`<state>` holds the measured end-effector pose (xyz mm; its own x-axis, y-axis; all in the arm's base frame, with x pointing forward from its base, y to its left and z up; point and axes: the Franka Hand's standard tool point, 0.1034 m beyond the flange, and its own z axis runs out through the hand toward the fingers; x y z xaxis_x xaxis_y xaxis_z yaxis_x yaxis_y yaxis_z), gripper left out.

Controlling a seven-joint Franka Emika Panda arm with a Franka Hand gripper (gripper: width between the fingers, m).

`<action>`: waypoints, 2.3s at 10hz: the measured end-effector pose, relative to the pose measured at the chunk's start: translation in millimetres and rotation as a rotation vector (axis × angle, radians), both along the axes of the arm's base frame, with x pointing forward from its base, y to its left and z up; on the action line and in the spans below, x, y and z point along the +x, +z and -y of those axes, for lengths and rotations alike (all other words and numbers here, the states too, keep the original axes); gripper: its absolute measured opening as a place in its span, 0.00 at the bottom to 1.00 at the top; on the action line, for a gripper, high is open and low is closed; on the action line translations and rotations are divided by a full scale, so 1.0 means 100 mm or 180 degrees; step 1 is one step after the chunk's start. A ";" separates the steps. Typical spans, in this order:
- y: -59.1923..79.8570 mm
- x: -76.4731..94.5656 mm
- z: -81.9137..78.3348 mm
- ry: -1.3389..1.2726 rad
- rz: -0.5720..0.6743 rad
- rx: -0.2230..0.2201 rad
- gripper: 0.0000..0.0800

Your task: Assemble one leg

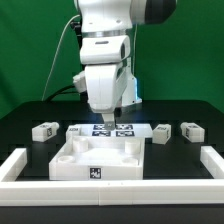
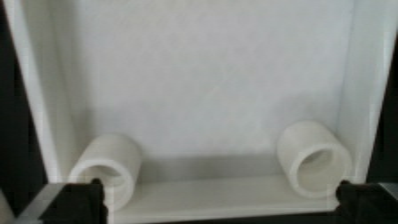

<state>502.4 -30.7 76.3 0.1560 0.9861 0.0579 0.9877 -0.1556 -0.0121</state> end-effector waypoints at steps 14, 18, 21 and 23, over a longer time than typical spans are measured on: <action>-0.69 -0.58 0.01 -0.0043 -0.0057 0.0012 0.81; -0.71 -0.59 0.05 -0.0067 -0.0058 0.0013 0.65; -0.71 -0.59 0.05 -0.0067 -0.0061 0.0013 0.30; -0.71 -0.59 0.05 -0.0066 -0.0053 0.0012 0.07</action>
Offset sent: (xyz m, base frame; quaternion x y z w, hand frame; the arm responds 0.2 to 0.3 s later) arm -0.0164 0.0048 -0.0209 0.0163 0.0245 0.0248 0.9993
